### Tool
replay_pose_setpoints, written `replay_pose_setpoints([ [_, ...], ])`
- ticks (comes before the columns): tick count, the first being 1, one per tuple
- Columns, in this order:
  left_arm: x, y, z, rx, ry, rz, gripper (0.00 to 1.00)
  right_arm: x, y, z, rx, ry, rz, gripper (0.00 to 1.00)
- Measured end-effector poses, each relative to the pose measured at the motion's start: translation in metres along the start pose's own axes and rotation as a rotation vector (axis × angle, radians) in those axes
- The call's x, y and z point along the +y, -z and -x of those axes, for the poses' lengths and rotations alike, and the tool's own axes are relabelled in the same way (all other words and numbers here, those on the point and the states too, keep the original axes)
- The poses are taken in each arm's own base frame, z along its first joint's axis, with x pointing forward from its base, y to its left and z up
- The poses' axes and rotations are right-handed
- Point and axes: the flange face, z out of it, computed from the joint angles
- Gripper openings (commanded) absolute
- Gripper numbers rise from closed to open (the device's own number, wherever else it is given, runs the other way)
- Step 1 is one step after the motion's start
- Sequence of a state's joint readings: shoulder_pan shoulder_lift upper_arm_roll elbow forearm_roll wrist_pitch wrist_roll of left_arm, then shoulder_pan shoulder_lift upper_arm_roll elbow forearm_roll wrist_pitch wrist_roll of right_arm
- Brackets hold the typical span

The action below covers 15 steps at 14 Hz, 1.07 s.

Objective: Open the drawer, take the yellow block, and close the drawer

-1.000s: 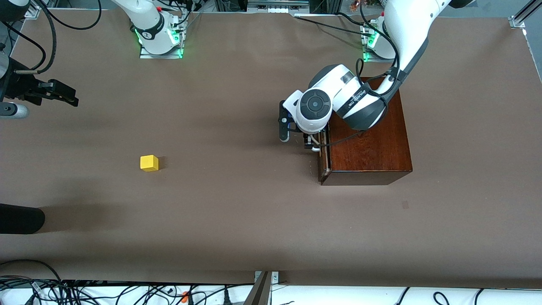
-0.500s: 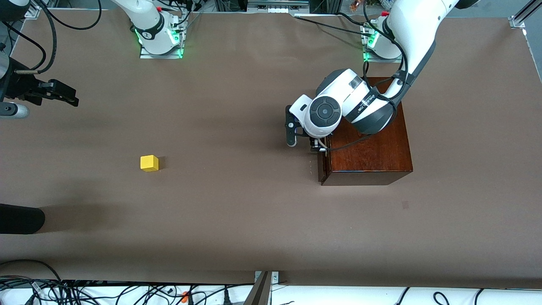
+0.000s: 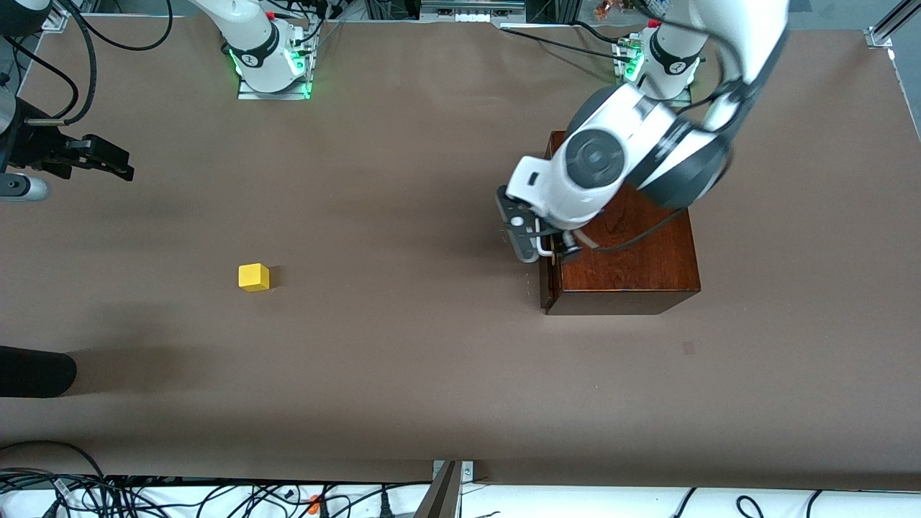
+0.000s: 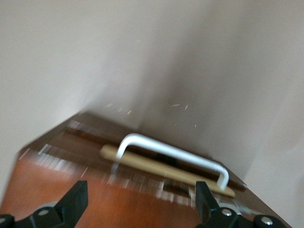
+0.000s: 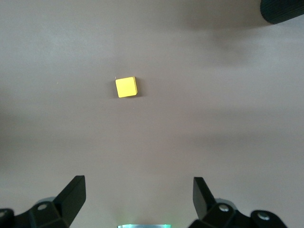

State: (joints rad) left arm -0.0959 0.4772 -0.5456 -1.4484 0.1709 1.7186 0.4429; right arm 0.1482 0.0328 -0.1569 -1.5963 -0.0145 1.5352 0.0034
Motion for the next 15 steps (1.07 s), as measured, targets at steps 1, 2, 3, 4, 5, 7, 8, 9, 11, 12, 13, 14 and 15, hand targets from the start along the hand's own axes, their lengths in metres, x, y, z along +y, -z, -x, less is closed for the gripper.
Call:
replay_pose_setpoints([
  [1, -0.01, 0.025, 0.016, -0.006, 0.083, -0.01, 1.0, 0.0, 0.0, 0.0, 0.0, 0.0, 0.0, 1.0],
  [2, -0.025, 0.048, 0.036, -0.014, 0.155, -0.013, 1.0, 0.0, 0.0, 0.0, -0.001, 0.0, 0.0, 1.0],
  [3, -0.042, 0.069, 0.058, -0.022, 0.213, -0.01, 1.0, 0.0, 0.0, 0.0, -0.001, 0.0, 0.0, 1.0],
  [4, -0.058, 0.086, 0.079, -0.027, 0.265, -0.006, 1.0, 0.0, 0.0, 0.0, -0.002, 0.0, 0.0, 1.0],
  [5, -0.074, 0.099, 0.099, -0.032, 0.323, -0.001, 1.0, 0.0, 0.0, 0.0, -0.003, 0.0, 0.0, 1.0],
  [7, -0.096, 0.115, 0.131, -0.043, 0.419, 0.01, 1.0, 0.0, 0.0, 0.0, -0.003, 0.0, 0.0, 1.0],
  [8, -0.105, 0.124, 0.145, -0.037, 0.467, -0.002, 1.0, 0.0, 0.0, 0.0, -0.003, 0.0, 0.0, 1.0],
  [9, -0.114, 0.136, 0.163, -0.027, 0.525, -0.029, 1.0, 0.0, 0.0, 0.0, -0.003, 0.0, 0.0, 1.0],
  [11, -0.132, 0.17, 0.209, 0.06, 0.654, -0.089, 1.0, 0.0, 0.0, 0.0, -0.003, 0.0, 0.0, 1.0],
  [12, -0.137, 0.184, 0.235, 0.117, 0.739, -0.11, 1.0, 0.0, 0.0, 0.0, -0.003, 0.0, 0.0, 1.0],
  [13, -0.137, 0.191, 0.26, 0.147, 0.838, -0.119, 1.0, 0.0, 0.0, 0.0, -0.003, 0.0, 0.0, 1.0],
  [14, -0.133, 0.193, 0.281, 0.157, 0.936, -0.12, 1.0, 0.0, 0.0, 0.0, -0.004, 0.0, 0.0, 1.0],
  [15, -0.127, 0.194, 0.297, 0.158, 1.015, -0.119, 1.0, 0.0, 0.0, 0.0, -0.004, 0.0, 0.0, 1.0],
])
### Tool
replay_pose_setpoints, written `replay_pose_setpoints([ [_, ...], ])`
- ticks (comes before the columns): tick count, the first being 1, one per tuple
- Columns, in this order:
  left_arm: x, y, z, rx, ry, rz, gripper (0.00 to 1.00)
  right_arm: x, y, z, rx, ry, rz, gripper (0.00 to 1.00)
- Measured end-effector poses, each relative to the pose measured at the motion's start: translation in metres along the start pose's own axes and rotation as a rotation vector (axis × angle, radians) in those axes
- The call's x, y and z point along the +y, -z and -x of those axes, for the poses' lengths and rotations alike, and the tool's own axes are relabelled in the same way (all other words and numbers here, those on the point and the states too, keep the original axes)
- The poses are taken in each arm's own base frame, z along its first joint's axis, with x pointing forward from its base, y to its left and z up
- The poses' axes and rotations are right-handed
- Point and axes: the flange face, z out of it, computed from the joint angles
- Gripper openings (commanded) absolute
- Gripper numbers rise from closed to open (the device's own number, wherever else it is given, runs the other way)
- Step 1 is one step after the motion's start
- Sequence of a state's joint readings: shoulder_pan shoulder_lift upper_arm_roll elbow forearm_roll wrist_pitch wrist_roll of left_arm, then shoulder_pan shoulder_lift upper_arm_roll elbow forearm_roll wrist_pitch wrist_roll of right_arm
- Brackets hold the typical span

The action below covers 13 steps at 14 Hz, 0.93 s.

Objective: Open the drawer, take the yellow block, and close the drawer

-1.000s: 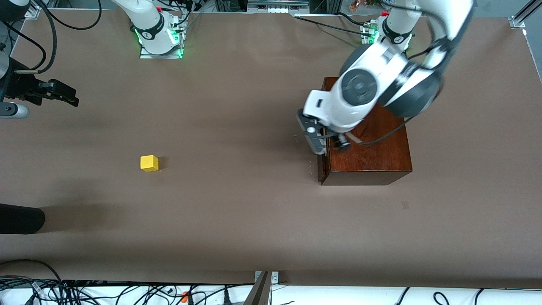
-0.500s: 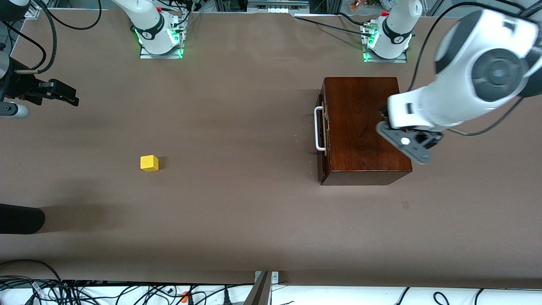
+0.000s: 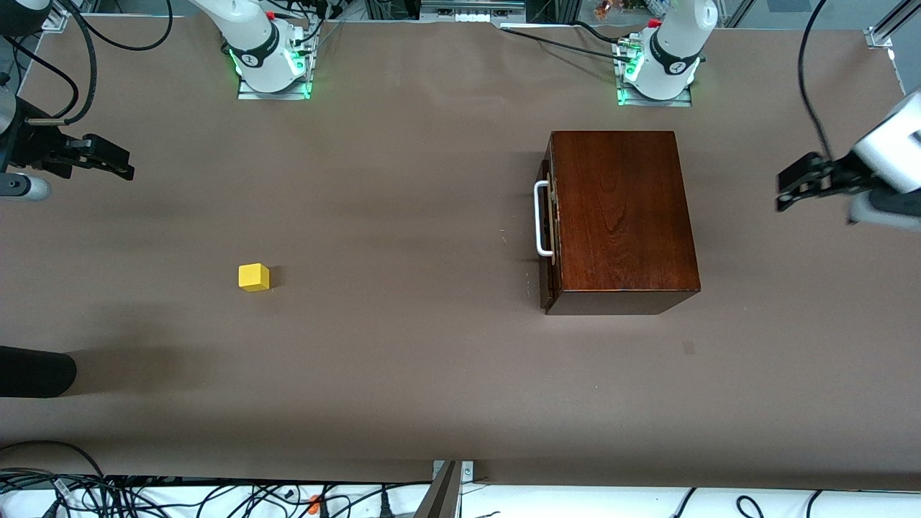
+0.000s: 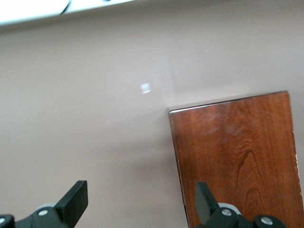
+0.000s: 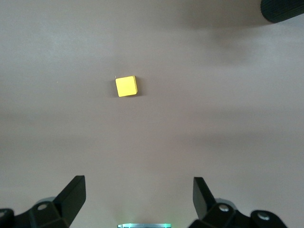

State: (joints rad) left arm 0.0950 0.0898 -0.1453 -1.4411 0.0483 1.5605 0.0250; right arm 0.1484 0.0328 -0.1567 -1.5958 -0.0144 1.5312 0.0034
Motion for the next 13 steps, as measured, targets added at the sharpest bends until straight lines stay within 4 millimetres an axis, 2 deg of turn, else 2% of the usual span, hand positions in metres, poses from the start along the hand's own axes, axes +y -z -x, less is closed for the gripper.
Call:
replay_pose_setpoints([
  [2, -0.005, -0.005, 0.022, -0.025, 0.076, -0.01, 1.0, 0.0, 0.0, 0.0, 0.0, 0.0, 0.0, 1.0],
  [5, -0.017, -0.034, 0.045, -0.086, 0.11, -0.016, 1.0, 0.0, 0.0, 0.0, 0.0, 0.0, 0.0, 1.0],
  [8, -0.018, -0.048, 0.044, -0.07, 0.113, -0.016, 1.0, 0.0, 0.0, 0.0, -0.002, -0.001, 0.0, 1.0],
  [13, -0.009, -0.051, 0.04, -0.063, 0.099, -0.016, 1.0, 0.0, 0.0, 0.0, -0.003, -0.001, 0.0, 1.0],
])
